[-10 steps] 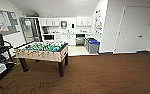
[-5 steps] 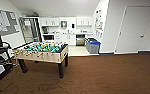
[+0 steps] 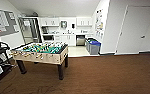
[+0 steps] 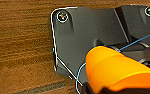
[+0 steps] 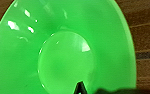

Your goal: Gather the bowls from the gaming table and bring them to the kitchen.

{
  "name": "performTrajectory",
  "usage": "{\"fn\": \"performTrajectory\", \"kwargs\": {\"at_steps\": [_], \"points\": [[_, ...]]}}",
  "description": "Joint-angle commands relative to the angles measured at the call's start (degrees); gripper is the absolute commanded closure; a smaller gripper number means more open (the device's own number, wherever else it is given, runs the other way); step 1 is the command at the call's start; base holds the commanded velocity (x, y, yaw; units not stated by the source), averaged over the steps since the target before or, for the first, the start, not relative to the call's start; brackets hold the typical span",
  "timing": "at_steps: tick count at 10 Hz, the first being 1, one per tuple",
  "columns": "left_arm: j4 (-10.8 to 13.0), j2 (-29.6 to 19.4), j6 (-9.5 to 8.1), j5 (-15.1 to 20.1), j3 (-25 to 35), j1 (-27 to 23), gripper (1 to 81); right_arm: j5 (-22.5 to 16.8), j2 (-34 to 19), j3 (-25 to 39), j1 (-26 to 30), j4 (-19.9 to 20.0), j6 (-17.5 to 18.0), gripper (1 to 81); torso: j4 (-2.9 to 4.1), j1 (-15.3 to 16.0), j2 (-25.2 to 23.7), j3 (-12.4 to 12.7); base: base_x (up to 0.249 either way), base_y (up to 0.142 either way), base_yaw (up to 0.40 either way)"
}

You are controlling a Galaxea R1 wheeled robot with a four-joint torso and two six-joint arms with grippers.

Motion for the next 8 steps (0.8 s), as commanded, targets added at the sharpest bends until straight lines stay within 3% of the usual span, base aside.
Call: {"fn": "performTrajectory", "kwargs": {"at_steps": [1,8], "points": [[0.3,-0.8,0.35,2.8,-0.3,-1.6,81.1,-2.4,-0.6,0.0,1.5,-1.1,-0.2,81.1,0.00,0.0,0.0,0.0,0.121,-0.064,0.000],[0.3,-0.7,0.35,2.8,-0.3,-1.7,81.1,-2.4,-0.7,-0.1,1.3,-1.1,-0.2,81.1,0.00,0.0,0.0,0.0,0.114,-0.063,0.000]]}}
